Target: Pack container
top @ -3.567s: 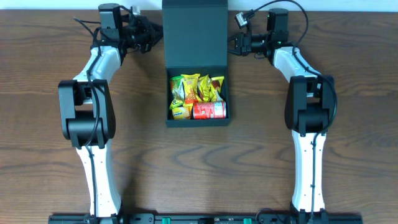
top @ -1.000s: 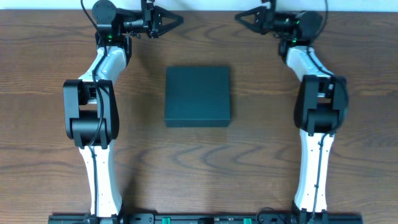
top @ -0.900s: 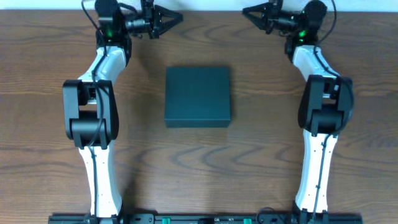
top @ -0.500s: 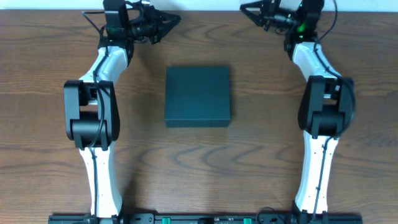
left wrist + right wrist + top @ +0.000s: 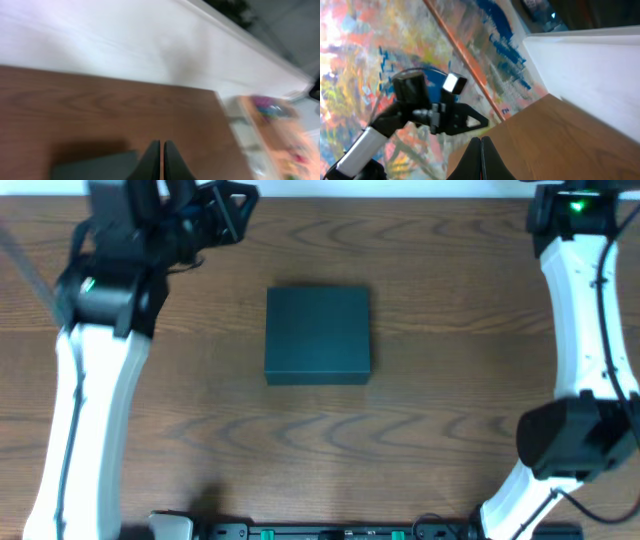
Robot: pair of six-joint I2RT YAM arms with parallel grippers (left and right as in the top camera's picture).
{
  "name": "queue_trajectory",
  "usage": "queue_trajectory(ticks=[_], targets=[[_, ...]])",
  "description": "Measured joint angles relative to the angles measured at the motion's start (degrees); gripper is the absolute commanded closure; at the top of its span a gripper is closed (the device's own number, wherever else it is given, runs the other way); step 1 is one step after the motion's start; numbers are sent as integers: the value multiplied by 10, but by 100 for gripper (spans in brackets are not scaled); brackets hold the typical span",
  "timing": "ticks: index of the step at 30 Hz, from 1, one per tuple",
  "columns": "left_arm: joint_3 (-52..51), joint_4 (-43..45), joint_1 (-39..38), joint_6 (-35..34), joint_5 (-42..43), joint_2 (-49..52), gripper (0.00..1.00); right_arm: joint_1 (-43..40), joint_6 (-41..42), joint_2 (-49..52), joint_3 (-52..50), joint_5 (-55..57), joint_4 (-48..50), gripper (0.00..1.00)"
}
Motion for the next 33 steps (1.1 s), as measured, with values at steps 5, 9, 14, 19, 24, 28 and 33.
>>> queue_trajectory(ticks=[5,9,14,19,24,28,33], targets=[[0,-117,0,65,-97,-79,94,-10,-61,-59,-17,-20,-157,98],[0,-181,0,92,-162,-124,94,-34,-228,-159,-62,20,-445,98],[-1,-266,0,102,-238,-157,94,-15,-496,-317,-136,273,-715,98],[-81,-256,0,90,-255,-160,94,92,-618,-416,-239,471,-688,98],[-191,-261,0,86,-255,-144,94,165,-653,-457,-369,595,-620,98],[-230,-265,0,71,-255,-147,94,173,-640,-447,-407,630,-655,98],[-307,-235,0,45,-253,-149,94,175,-629,-397,-409,648,-790,98]])
